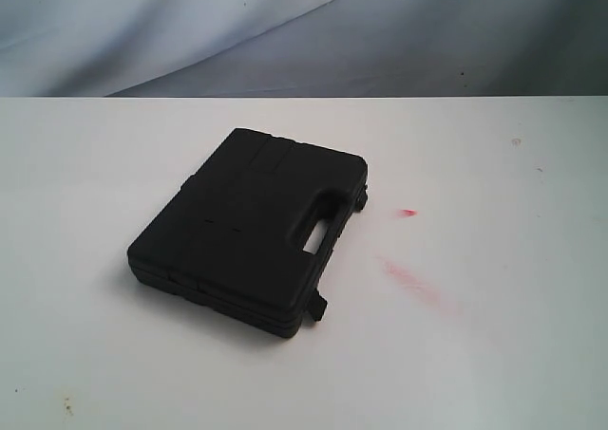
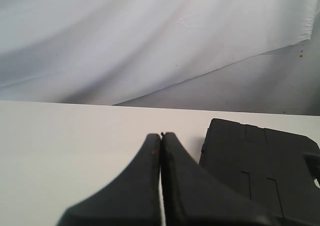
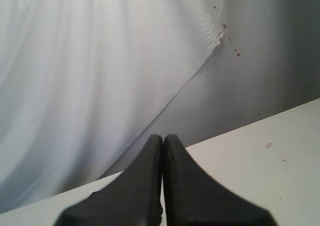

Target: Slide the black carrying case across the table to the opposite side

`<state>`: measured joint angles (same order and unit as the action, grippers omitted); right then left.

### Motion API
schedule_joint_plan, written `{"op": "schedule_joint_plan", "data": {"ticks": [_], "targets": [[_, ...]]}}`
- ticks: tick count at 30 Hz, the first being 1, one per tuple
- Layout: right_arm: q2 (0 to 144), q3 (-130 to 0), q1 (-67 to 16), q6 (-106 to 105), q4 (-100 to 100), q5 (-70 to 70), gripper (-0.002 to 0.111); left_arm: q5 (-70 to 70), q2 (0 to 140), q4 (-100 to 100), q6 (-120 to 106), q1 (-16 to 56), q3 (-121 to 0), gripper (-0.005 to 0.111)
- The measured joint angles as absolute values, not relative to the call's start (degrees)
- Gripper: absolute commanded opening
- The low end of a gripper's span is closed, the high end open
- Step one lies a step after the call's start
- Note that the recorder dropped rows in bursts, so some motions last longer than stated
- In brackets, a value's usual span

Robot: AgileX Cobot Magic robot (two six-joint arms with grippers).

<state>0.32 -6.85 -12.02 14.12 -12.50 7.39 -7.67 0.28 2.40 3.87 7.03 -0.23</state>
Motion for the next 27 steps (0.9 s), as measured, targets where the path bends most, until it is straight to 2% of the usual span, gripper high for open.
{"op": "schedule_joint_plan", "data": {"ticks": [5, 12, 18, 27], "targets": [[2.20, -15.01, -12.02, 8.41, -12.87, 16.73, 0.000, -7.67, 0.28, 2.40, 3.87, 7.03, -0.23, 0.001], [15.75, -25.02, -12.02, -7.83, -23.03, 27.53, 0.000, -7.67, 0.28, 2.40, 3.87, 7.03, -0.23, 0.001], [28.10, -31.58, -12.02, -21.01, -35.03, 32.01, 0.000, -7.67, 0.28, 2.40, 3.87, 7.03, -0.23, 0.001], [43.71, -39.18, -12.02, -24.78, -37.69, 36.48, 0.000, -7.67, 0.28, 2.40, 3.87, 7.03, -0.23, 0.001]]}}
